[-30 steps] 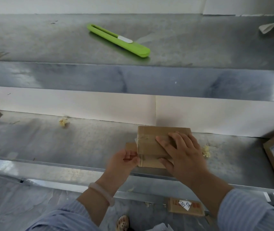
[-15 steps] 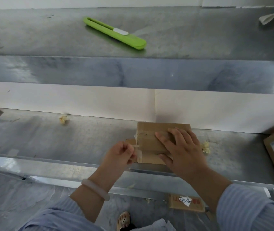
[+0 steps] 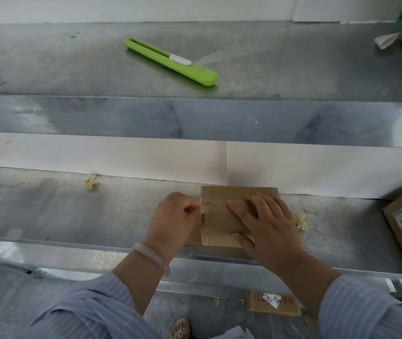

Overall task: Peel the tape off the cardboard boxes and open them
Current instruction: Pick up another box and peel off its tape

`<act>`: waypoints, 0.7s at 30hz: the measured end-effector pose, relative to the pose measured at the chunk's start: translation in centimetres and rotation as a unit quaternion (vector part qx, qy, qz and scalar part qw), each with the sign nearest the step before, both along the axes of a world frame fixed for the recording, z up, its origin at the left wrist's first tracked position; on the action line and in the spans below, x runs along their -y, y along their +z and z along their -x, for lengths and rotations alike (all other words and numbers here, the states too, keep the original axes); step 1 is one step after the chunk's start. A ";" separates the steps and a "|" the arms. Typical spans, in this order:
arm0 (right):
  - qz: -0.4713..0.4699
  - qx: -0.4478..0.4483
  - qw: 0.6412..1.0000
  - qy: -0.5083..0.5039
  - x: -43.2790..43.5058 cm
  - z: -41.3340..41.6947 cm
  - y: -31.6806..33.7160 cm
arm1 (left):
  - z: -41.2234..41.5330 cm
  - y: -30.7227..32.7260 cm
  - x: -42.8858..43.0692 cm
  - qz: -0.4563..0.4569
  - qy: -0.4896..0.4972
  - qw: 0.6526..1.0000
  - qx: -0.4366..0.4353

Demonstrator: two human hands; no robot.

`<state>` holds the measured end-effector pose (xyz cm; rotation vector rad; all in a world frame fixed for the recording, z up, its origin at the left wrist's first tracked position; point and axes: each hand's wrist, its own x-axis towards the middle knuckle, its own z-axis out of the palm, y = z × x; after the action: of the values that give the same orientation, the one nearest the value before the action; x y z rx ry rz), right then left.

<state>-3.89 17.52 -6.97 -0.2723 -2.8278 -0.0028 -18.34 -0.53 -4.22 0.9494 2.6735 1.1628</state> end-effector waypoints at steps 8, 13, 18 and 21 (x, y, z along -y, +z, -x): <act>0.015 -0.001 1.000 0.007 0.5 -0.5 -0.1 | 1.8 -0.8 -0.2 -0.041 0.005 0.964 0.262; 0.033 -0.024 0.999 0.018 0.6 -0.7 -0.2 | 2.0 0.0 -1.5 -0.037 -0.006 0.925 0.377; 0.069 -0.042 0.997 0.016 0.4 -0.9 -0.1 | 3.3 -0.1 -2.1 -0.079 -0.002 0.877 0.475; 0.104 -0.061 0.993 0.006 0.5 -0.2 0.1 | 4.3 0.0 -1.9 -0.072 -0.008 0.881 0.467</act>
<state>-3.67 17.03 -6.83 -0.2912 -2.7088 0.3027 -22.65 1.35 -4.25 0.2638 1.8049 1.3552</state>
